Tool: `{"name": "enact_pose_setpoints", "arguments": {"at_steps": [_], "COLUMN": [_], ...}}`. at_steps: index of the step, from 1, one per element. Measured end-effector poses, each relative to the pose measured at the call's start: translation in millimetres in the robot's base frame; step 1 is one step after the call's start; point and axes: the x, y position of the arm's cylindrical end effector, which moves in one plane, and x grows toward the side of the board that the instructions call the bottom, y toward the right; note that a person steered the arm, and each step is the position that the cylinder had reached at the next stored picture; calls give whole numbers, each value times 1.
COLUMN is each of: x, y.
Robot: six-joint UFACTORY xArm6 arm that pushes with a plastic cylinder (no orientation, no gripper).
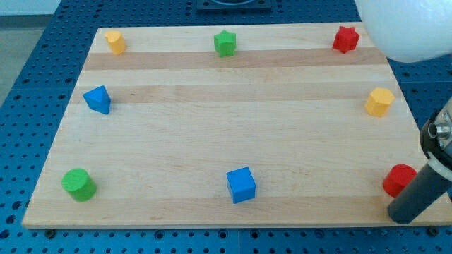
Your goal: Slightly push the red circle upwards
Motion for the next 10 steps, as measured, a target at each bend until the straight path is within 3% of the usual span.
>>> {"name": "enact_pose_setpoints", "arguments": {"at_steps": [3,7,10], "x": [-1,-1,-37], "y": [30,24,25]}}
